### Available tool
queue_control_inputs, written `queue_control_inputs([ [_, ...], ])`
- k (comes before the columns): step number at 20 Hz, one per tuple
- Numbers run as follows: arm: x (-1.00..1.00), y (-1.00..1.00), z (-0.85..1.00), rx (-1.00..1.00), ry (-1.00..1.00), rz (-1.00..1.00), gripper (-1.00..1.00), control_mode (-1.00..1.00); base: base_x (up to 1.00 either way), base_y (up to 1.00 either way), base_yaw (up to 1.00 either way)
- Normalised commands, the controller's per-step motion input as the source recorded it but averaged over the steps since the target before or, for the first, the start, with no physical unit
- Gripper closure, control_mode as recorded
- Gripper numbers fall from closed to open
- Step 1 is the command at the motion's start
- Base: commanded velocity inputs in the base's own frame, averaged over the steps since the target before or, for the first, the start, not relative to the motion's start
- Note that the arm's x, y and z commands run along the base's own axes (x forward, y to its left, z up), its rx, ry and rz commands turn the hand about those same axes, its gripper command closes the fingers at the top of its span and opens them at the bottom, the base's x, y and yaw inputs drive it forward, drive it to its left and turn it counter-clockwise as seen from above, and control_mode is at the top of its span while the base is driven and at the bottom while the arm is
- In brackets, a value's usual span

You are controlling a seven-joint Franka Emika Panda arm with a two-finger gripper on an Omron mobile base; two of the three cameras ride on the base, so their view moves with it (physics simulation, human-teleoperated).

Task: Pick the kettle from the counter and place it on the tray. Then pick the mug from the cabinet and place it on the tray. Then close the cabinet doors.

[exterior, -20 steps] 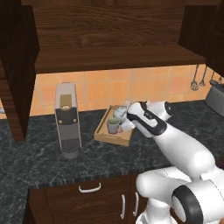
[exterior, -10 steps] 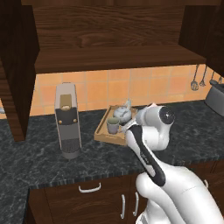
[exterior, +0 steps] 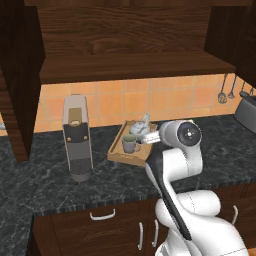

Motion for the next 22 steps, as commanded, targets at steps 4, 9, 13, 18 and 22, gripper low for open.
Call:
queue_control_inputs([
  [4, -0.59, -0.27, 0.50, 0.22, -0.03, -0.37, -1.00, -1.00, 0.00, 0.00, 0.00],
  [9, -0.54, -0.31, 0.35, 0.24, -0.02, -0.44, -1.00, -1.00, 0.00, 0.00, 0.00],
  [13, -0.56, -0.30, 0.25, 0.30, -0.18, -0.33, -1.00, -1.00, 0.00, 0.00, 0.00],
  [18, -0.59, -0.24, 0.19, 0.16, -0.19, -0.21, -1.00, -1.00, 0.00, 0.00, 0.00],
  [22, -0.55, -0.28, 0.02, 0.05, -0.21, -0.22, -1.00, -1.00, 0.00, 0.00, 0.00],
])
